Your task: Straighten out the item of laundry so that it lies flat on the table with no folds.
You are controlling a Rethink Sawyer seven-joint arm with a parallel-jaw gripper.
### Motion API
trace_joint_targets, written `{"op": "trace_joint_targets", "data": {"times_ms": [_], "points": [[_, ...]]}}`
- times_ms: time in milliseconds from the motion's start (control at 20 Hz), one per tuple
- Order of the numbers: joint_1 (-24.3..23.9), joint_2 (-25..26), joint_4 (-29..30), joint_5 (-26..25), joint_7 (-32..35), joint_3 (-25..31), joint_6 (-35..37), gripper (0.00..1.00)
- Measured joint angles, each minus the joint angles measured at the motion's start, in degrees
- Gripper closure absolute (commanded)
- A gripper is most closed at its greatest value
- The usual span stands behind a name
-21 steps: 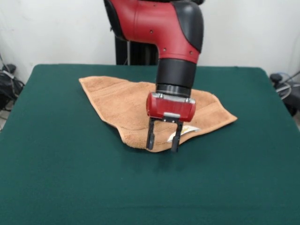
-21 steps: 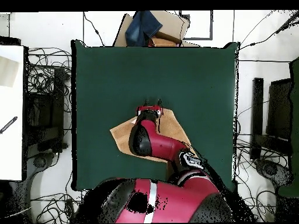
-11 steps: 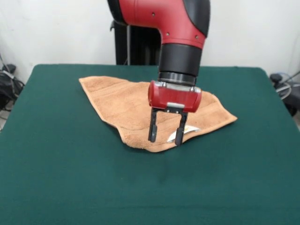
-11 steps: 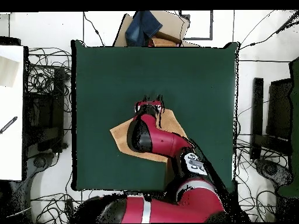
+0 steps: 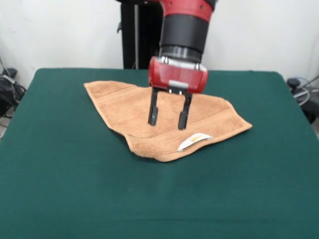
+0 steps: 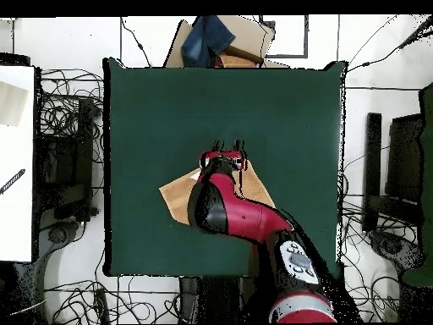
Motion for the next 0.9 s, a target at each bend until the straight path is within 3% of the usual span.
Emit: {"op": "trace_joint_targets", "data": {"times_ms": [450,900], "points": [[-2.6,-4.3,4.4,-1.7,0.0,1.2,0.1,0.0],[-2.1,-1.9,5.8,-4.0,0.0,1.4,-1.5,0.0]]}}
